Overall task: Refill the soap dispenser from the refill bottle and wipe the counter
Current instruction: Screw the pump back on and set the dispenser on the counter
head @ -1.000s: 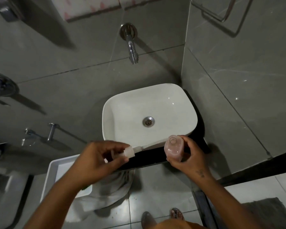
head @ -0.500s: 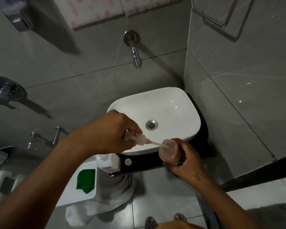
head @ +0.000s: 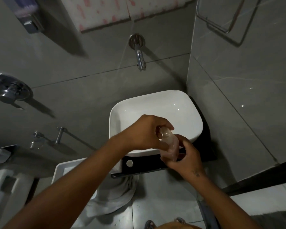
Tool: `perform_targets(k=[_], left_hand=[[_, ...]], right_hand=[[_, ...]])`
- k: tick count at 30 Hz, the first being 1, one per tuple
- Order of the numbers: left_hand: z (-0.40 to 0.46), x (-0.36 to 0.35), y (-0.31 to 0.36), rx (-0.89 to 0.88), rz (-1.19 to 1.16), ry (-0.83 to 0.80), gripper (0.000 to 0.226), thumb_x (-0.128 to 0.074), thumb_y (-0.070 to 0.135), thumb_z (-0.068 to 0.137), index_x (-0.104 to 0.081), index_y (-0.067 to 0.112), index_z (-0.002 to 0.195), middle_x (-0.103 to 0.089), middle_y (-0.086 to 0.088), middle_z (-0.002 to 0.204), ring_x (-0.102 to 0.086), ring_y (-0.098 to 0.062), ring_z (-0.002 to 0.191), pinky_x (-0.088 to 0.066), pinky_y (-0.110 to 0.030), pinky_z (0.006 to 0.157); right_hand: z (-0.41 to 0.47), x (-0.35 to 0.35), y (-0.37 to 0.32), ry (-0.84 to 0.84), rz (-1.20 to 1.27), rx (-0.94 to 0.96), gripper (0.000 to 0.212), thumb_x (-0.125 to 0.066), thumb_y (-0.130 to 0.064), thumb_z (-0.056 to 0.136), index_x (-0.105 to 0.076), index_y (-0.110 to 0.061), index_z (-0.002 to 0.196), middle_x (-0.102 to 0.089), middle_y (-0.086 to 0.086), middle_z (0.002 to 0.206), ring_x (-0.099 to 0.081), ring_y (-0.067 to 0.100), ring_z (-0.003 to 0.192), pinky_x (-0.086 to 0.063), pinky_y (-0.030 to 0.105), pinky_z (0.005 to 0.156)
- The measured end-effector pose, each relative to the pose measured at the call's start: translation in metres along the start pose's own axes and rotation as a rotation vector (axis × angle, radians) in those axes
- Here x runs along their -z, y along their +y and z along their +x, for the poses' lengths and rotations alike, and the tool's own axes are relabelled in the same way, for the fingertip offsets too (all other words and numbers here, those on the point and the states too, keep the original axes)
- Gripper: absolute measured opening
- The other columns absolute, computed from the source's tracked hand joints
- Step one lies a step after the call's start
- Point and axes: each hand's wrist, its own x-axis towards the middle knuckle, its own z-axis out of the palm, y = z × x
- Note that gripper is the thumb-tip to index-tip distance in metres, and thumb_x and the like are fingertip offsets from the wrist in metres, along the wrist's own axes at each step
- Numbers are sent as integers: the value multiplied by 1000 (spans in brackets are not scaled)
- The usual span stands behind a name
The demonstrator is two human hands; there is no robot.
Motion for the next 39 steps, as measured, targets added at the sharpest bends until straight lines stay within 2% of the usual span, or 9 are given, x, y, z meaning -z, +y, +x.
perform_targets(k=[7, 14, 19, 23, 26, 30, 33, 37, 39], left_hand=[[3, -25, -13, 109, -616, 131, 50, -79, -11, 77, -64, 14, 117, -78, -2, 108, -74, -19, 100, -60, -36, 90], [6, -37, -10, 129, -652, 375, 40, -90, 8, 70, -67, 20, 101, -76, 3, 102, -72, -24, 100, -53, -58, 96], [4, -37, -5, 144, -675, 373, 44, -90, 4, 70, -67, 22, 102, -75, 11, 105, -69, -7, 105, -51, -28, 92], [5, -37, -9, 154, -706, 391, 46, -85, 0, 73, -66, 15, 113, -77, 1, 103, -71, -13, 106, -53, -40, 96], [4, -36, -7, 122, -630, 407, 49, -92, 8, 69, -67, 18, 110, -74, 9, 107, -67, -4, 107, -49, -16, 93], [3, -35, -8, 97, -655, 362, 43, -78, -2, 73, -67, 16, 110, -75, 7, 108, -69, -10, 109, -55, -37, 97], [3, -36, -6, 102, -612, 396, 52, -90, 9, 70, -65, 26, 113, -70, 9, 118, -63, -4, 116, -47, -18, 98], [2, -36, -8, 91, -677, 361, 53, -79, 2, 71, -63, 19, 118, -74, 6, 112, -67, -14, 113, -56, -39, 97], [1, -37, -8, 81, -646, 358, 57, -81, 4, 71, -62, 20, 122, -71, 8, 121, -63, -10, 120, -54, -34, 100]], right_hand=[[6, 2, -15, 40, -17, -25, 65, -91, -17, 60, -53, -53, 99, -57, -44, 99, -58, -12, 96, -56, 15, 68], [12, 6, -25, 80, 12, -26, 65, -92, -21, 59, -56, -46, 107, -65, -24, 105, -60, -6, 100, -53, 10, 70], [12, 7, -29, 82, 27, -28, 66, -92, -20, 59, -58, -38, 112, -65, -22, 107, -58, -10, 102, -50, 6, 69], [12, 7, -32, 74, 9, -31, 66, -92, -24, 60, -56, -40, 113, -63, -24, 109, -59, -8, 103, -50, 5, 69], [11, 7, -34, 66, 15, -44, 66, -92, -23, 60, -56, -40, 113, -63, -25, 107, -59, -9, 102, -50, 5, 67], [10, 7, -36, 63, -14, -21, 67, -92, -25, 60, -55, -40, 113, -61, -26, 109, -58, -10, 102, -50, 5, 67], [10, 6, -36, 61, 4, -33, 61, -92, -22, 60, -58, -41, 107, -63, -25, 106, -59, -10, 101, -50, 6, 66], [10, 6, -34, 66, -19, -22, 70, -93, -25, 59, -53, -43, 113, -58, -29, 110, -58, -6, 106, -50, 7, 72], [10, 6, -32, 72, -6, -31, 71, -93, -25, 58, -55, -39, 117, -61, -25, 113, -59, -2, 107, -53, 11, 76]])
